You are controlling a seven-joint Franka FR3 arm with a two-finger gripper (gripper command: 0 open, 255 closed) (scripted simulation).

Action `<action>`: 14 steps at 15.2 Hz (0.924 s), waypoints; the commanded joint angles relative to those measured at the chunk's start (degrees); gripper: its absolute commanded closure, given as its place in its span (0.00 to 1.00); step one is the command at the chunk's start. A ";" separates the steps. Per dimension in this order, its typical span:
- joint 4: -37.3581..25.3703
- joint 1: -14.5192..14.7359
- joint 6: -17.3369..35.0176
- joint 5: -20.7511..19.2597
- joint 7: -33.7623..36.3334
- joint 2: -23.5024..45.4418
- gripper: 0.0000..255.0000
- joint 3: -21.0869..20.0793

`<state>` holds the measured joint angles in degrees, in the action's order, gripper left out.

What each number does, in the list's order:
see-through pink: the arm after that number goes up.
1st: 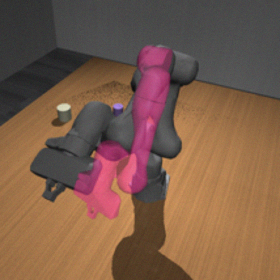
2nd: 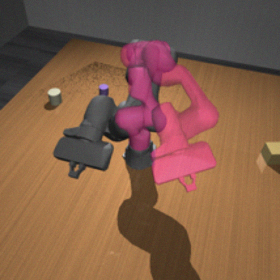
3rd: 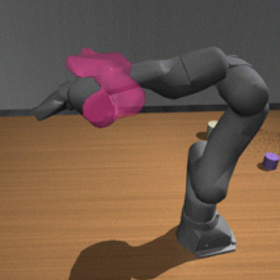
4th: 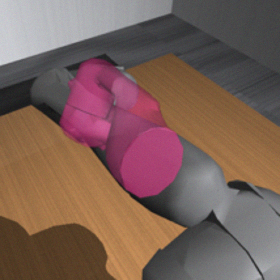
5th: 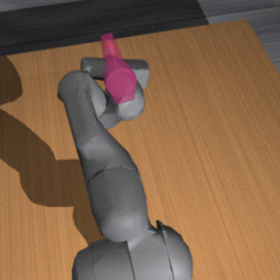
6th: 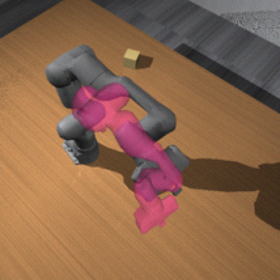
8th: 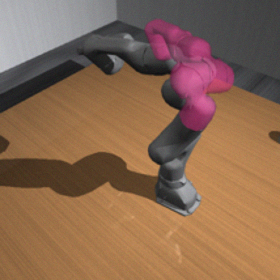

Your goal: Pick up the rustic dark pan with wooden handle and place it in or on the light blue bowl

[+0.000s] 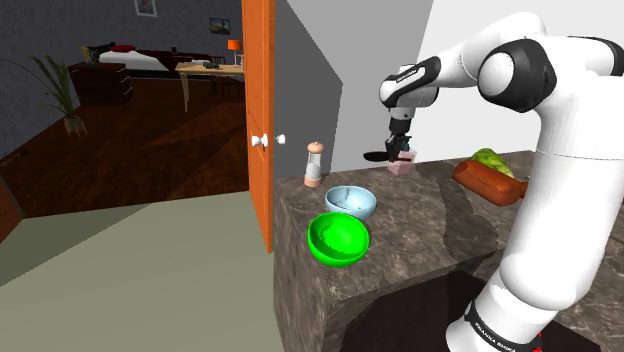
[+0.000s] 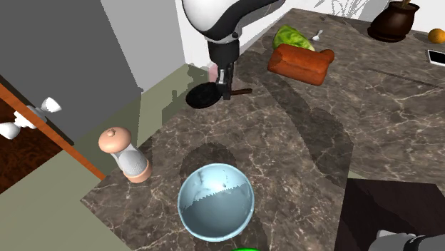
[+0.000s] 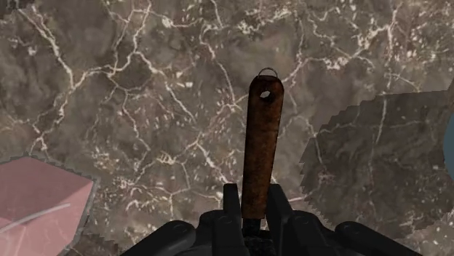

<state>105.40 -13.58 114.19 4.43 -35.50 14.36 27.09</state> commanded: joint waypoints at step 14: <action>18.10 8.86 1.72 -7.43 16.96 -17.71 1.00 -5.15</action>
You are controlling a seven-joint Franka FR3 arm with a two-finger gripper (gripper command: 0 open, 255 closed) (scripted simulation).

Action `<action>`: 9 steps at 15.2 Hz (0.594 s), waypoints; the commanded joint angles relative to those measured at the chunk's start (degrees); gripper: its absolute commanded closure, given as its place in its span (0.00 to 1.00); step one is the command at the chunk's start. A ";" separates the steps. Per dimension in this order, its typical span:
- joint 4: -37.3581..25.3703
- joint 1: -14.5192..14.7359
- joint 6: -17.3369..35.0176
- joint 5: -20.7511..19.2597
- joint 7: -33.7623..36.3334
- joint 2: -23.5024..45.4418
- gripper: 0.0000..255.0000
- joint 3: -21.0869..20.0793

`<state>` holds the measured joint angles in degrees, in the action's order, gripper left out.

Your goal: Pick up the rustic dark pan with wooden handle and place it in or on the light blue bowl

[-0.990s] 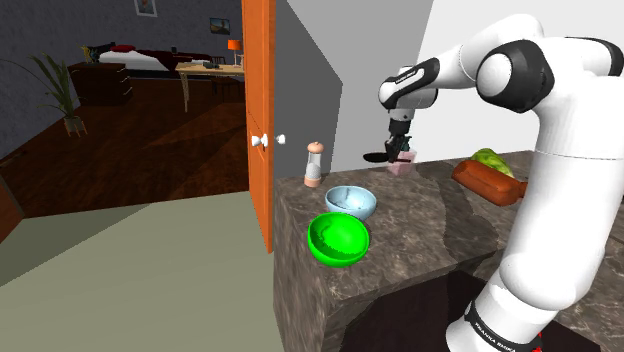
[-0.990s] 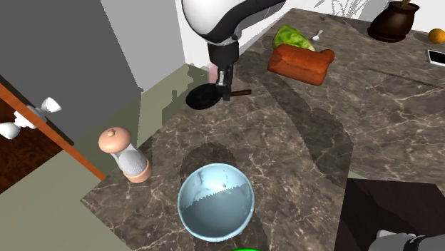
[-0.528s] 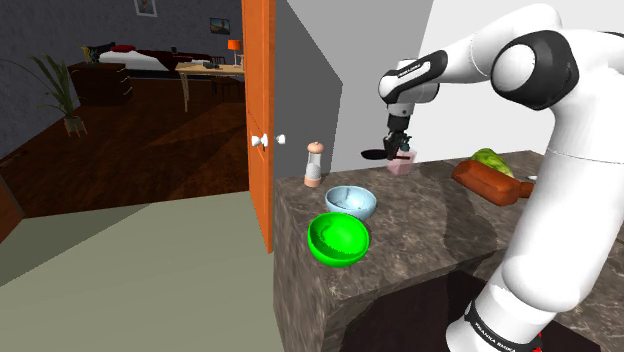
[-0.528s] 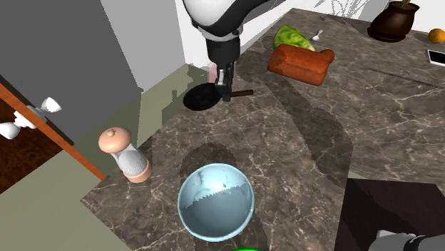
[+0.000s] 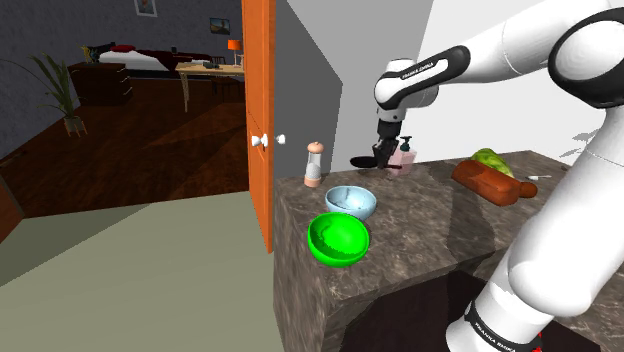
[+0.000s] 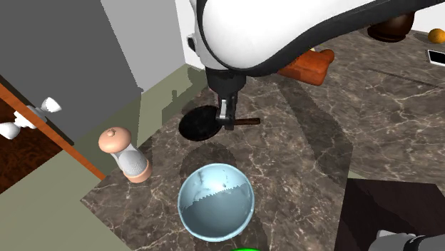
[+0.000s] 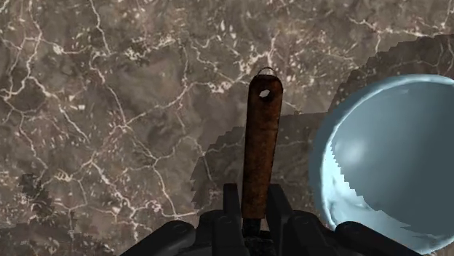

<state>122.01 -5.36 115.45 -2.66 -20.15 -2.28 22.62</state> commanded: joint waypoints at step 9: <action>11.57 5.79 1.33 -1.27 15.09 -10.18 1.00 -8.14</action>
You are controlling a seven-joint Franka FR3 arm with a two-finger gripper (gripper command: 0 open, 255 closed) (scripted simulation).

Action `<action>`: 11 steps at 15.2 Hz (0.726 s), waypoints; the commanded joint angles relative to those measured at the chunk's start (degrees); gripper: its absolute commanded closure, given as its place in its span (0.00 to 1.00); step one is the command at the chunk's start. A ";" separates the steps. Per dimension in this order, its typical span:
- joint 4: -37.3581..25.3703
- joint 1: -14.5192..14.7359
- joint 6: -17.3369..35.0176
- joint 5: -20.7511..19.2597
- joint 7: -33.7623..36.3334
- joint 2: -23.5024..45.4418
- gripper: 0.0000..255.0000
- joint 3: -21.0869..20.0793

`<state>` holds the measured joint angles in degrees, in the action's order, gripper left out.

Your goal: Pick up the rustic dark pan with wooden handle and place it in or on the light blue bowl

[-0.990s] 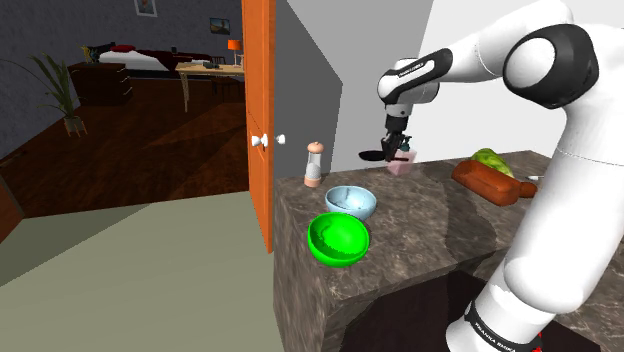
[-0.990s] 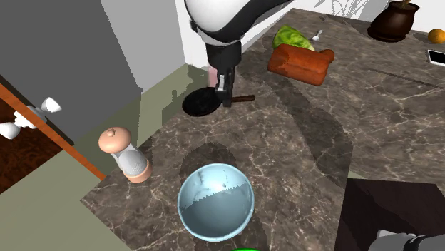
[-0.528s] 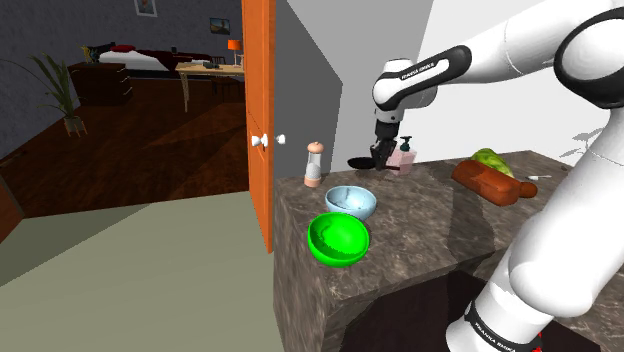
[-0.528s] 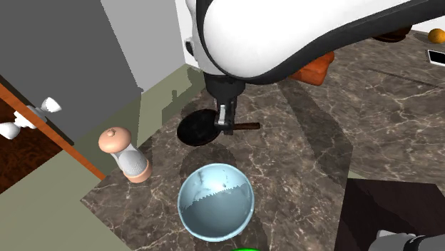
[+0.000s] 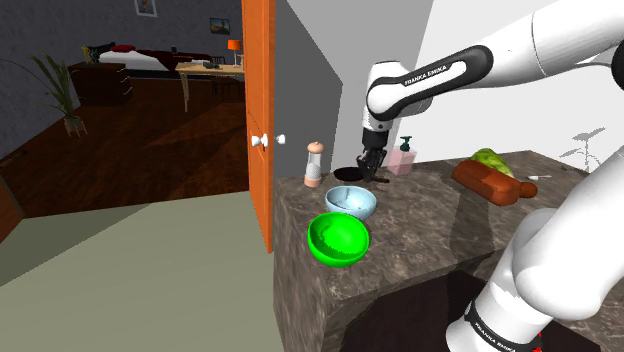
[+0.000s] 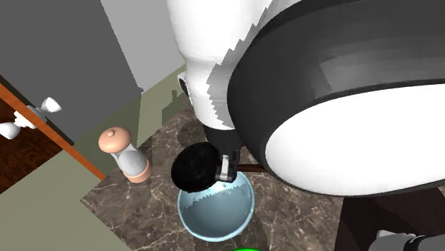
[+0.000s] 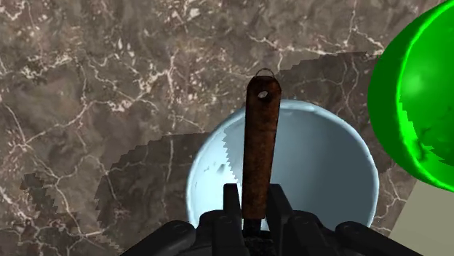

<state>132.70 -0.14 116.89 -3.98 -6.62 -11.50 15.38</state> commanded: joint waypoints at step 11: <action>6.44 2.26 6.61 0.99 5.09 0.32 1.00 -3.04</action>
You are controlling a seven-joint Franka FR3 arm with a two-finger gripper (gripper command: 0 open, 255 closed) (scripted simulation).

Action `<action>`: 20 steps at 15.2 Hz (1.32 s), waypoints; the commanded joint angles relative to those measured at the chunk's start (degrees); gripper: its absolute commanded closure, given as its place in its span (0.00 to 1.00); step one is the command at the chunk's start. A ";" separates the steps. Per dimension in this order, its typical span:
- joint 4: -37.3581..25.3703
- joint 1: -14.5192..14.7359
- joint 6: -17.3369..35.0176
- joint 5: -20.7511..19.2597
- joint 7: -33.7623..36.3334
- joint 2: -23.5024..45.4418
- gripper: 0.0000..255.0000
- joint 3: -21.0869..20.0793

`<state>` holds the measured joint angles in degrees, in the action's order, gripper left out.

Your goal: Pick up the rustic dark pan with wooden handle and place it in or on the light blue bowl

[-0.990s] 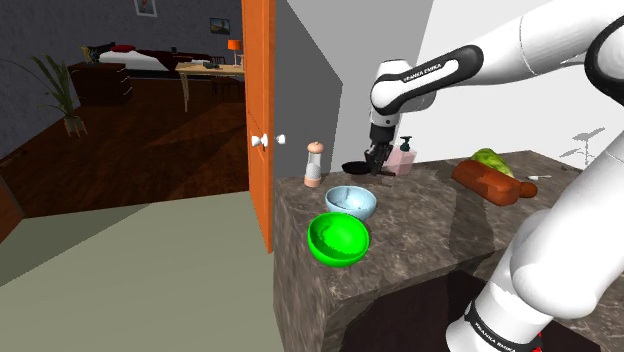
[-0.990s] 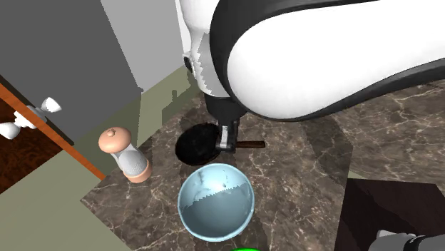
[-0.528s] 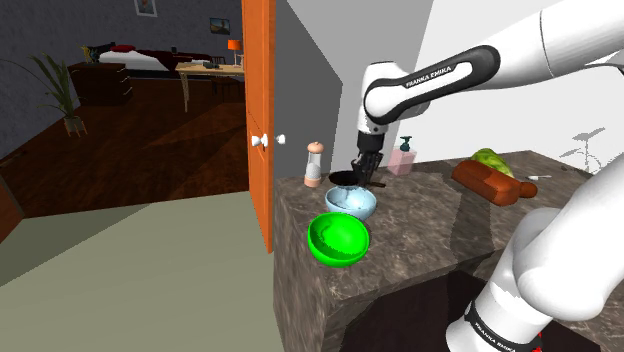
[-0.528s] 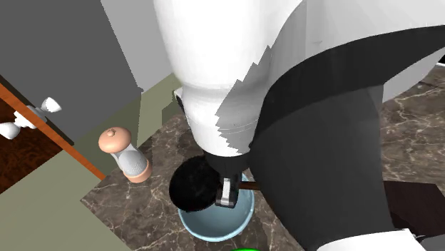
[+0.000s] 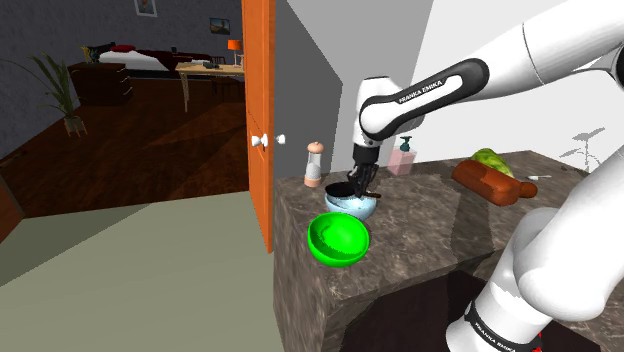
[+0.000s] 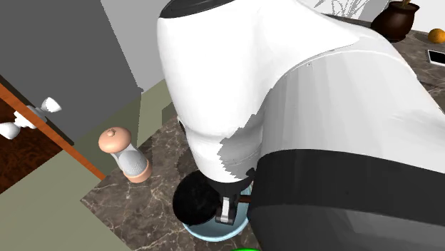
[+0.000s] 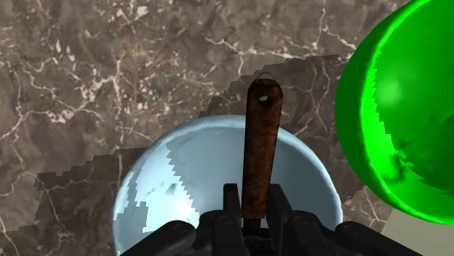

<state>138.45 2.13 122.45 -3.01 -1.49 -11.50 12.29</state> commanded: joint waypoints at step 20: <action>0.14 0.03 0.69 0.09 -0.08 0.52 0.00 0.06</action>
<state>139.67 2.16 124.92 -2.85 -1.63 -10.37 12.41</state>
